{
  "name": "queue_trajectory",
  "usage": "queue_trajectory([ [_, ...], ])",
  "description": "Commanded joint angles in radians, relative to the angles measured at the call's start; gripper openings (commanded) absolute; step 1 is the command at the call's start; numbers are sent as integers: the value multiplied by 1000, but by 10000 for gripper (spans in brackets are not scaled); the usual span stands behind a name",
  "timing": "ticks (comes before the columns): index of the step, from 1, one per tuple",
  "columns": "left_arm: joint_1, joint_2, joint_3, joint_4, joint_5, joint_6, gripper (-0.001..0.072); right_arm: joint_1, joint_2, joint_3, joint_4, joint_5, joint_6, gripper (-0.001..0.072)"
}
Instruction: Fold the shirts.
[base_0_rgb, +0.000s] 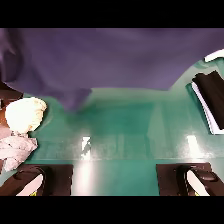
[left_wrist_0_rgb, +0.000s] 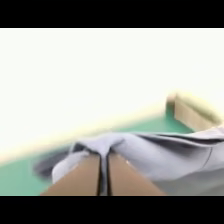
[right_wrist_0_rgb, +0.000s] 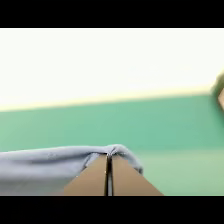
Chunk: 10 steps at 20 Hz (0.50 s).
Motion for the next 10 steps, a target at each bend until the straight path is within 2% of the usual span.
queue_trajectory([
  [1, 0, 145, 15, -13, 142, -4, 29, -95, 18, 162, -2, 50, -22, 13],
  [6, 0, 200, 15, -132, 125, -12, 29, -169, -82, 381, -1, 256, -35, 13],
  [10, 0, 132, -5, -73, -19, -21, 28, -164, -213, 448, 19, 427, -34, 10],
])
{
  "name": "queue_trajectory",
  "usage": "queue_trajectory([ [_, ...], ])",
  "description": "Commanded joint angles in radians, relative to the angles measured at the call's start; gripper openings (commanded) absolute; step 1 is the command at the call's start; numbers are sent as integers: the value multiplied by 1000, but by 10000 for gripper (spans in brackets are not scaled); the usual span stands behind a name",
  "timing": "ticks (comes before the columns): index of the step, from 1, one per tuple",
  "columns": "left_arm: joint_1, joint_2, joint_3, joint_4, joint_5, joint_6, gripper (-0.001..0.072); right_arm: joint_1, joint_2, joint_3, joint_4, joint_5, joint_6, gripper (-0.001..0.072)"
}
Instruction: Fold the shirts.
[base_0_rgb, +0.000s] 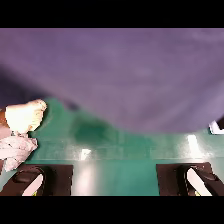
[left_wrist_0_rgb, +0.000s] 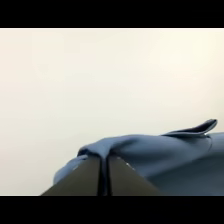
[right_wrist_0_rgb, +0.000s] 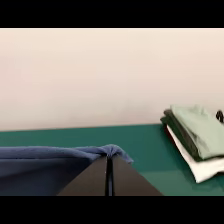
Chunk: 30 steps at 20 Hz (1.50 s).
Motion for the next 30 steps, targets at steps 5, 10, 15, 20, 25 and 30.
queue_trajectory([
  [5, 0, -259, -185, 25, -346, -9, 29, -4, -216, -199, 28, 231, 2, 10],
  [10, 0, -546, -395, 25, -346, 37, 29, 60, -382, -433, 26, 121, -29, 11],
  [15, 0, -783, -432, 24, -261, 45, 30, 199, -511, -596, 24, -194, -47, 13],
  [20, 1, -812, -421, 27, -89, 45, 508, 258, -589, -609, 29, -404, -46, 145],
  [25, 3, -812, -332, 303, -260, -18, 601, 206, -548, -567, 28, -398, -28, 554],
  [30, 3, -803, -381, 418, -552, -68, 601, 173, -461, -557, 27, -210, -29, 553],
])
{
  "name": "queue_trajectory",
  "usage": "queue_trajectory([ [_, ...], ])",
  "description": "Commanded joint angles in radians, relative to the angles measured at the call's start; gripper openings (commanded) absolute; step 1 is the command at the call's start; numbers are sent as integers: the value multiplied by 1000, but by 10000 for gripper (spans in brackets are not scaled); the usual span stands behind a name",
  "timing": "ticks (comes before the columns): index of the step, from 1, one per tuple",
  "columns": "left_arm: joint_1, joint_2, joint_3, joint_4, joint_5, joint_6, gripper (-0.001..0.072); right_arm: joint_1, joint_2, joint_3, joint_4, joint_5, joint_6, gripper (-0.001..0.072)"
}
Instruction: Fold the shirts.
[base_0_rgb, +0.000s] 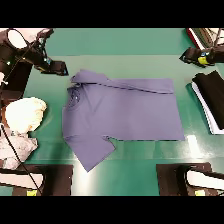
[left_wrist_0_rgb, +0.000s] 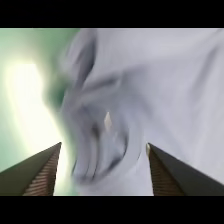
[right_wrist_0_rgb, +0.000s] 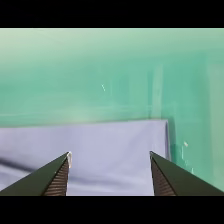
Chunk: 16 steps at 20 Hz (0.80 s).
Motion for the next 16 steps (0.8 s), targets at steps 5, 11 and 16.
queue_trajectory([
  [5, 1, 217, -393, 74, -89, -98, 601, 20, 88, 5, 0, 249, -55, 300],
  [11, 1, 597, -894, -9, 57, -200, 601, 104, 100, 5, 0, 252, -61, 300],
  [16, 1, 646, -1076, -105, 107, -220, 600, 144, 101, 5, 0, 248, -62, 300],
])
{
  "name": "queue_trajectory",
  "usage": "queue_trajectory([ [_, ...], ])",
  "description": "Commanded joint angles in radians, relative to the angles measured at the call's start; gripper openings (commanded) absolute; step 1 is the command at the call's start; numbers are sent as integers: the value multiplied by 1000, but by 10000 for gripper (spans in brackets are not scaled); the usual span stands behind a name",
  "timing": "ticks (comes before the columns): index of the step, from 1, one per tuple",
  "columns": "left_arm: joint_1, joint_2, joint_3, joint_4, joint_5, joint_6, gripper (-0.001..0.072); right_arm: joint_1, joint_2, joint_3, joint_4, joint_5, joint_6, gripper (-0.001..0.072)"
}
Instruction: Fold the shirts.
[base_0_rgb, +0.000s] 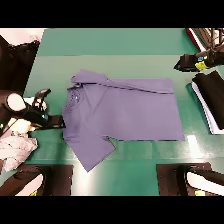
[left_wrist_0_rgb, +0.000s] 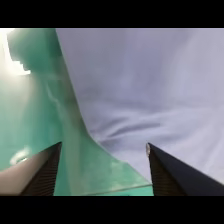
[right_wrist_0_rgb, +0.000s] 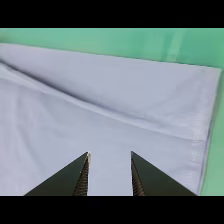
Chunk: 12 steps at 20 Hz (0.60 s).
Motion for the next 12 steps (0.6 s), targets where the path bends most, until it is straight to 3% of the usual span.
queue_trajectory([
  [1, 1, 42, -139, -79, 67, -24, 601, 20, 2, 1, 0, 4, -2, 300],
  [12, 1, 38, -229, -112, 171, -47, 599, 12, 2, 1, -2, 28, -2, 300],
])
